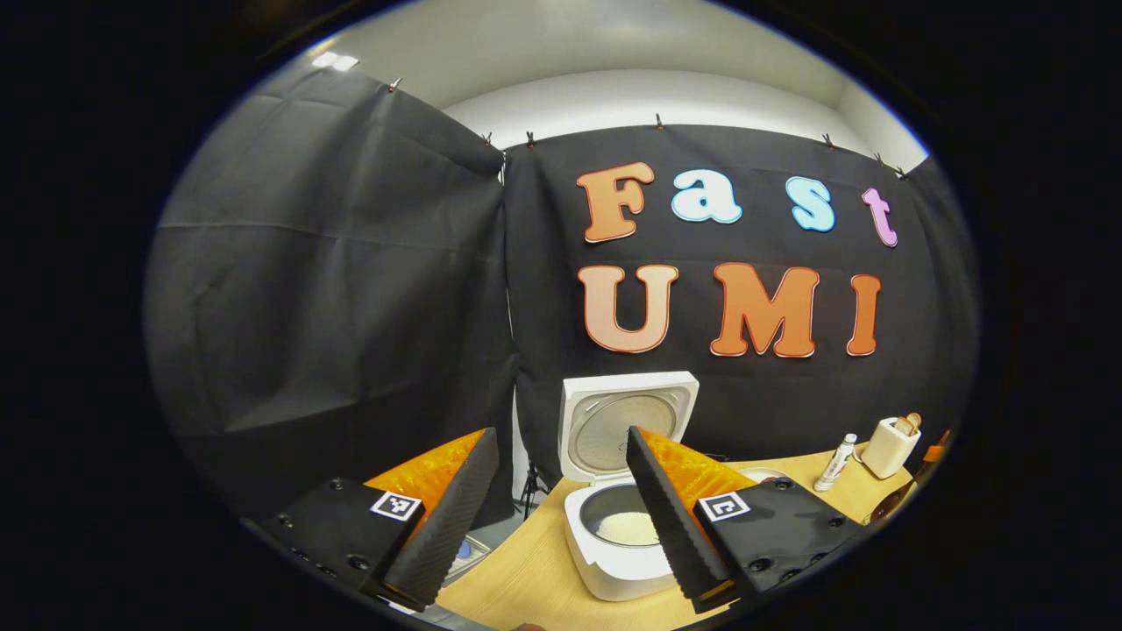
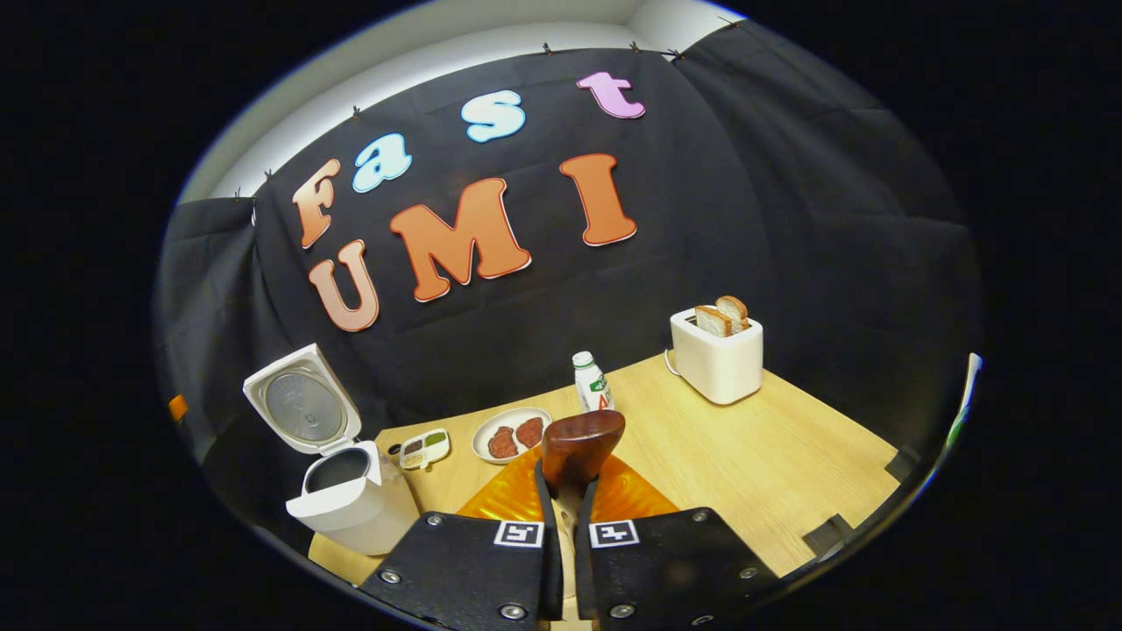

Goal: Close the left gripper, press the button to open the rice cooker; take a wooden spoon from the chopstick holder with the right hand, scoop a spoonful of rice and pour it into the rice cooker, then put the wooden spoon back into the chopstick holder.

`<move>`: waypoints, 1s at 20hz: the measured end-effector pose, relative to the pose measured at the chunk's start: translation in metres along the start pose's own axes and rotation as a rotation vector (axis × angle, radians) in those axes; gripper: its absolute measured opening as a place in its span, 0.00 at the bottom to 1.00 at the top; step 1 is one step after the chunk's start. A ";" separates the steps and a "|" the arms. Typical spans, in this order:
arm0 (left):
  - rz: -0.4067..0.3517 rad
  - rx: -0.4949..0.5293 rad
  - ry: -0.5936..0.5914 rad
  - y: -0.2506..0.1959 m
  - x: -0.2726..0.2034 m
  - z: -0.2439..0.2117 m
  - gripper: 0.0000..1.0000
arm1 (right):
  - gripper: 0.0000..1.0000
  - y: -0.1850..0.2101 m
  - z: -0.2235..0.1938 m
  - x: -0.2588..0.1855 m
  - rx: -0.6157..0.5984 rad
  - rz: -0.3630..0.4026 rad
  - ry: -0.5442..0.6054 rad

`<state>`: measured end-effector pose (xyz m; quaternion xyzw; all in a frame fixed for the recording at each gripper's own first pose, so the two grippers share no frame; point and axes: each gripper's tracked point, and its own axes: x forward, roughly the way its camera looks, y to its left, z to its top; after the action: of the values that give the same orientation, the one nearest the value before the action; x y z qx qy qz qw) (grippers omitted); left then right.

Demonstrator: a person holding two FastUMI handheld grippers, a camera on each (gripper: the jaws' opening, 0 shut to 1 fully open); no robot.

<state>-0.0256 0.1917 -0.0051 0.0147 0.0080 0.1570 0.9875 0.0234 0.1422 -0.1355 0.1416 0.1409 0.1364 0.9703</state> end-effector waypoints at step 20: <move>0.037 0.074 0.041 0.060 0.010 -0.026 0.99 | 0.05 0.093 -0.113 0.067 -0.453 0.082 0.028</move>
<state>-0.0352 0.2521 -0.0293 0.0481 0.0338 0.1749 0.9828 0.0290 0.2754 -0.2262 -0.0762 0.1145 0.2058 0.9689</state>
